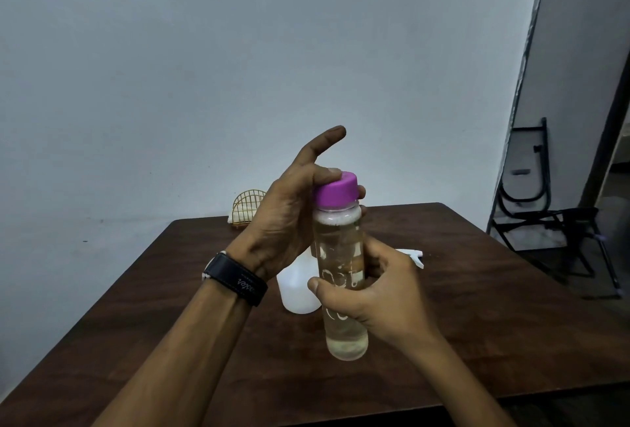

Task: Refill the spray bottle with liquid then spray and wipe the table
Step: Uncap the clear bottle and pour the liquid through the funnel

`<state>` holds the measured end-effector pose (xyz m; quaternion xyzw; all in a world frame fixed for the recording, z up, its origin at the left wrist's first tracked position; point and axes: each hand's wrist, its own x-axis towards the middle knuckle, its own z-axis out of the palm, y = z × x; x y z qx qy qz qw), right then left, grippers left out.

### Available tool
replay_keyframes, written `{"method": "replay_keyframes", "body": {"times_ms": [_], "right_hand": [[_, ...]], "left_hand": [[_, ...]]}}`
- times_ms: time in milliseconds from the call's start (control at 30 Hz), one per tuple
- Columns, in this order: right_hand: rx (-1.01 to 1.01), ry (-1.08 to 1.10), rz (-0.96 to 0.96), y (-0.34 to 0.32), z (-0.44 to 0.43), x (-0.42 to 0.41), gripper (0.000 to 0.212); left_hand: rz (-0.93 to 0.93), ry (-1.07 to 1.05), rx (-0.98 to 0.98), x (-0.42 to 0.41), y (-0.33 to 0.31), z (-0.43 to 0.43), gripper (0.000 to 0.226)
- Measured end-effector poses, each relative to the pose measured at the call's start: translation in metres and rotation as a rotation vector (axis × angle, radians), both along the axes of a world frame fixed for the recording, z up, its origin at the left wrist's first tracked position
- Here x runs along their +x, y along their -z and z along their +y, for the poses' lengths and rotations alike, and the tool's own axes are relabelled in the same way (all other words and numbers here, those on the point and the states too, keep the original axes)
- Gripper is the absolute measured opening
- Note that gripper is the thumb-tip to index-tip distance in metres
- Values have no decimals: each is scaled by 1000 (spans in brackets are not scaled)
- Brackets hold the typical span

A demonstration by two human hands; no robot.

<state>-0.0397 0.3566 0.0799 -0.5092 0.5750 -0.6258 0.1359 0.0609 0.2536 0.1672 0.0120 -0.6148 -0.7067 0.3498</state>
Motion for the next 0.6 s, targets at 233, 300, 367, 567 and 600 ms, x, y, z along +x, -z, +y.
{"method": "replay_keyframes", "body": {"times_ms": [233,300,367,567,600], "right_hand": [[16,11,18,0,1,0,36],[15,4,9,1,1,0,36],[14,9,-10,1,2,-1,38],[4,16,-41,2,0,-5,38],[7,14,-37,2,0,-5,37]], "left_hand": [[6,-60,2,-4,1,3,59],[-2,-17,-43,-3,1,5,58],[-2,25,-51,-2,0,8,51],[58,77,87,-4,3,5,66],[50,63,92,-4,3,4,67]]}}
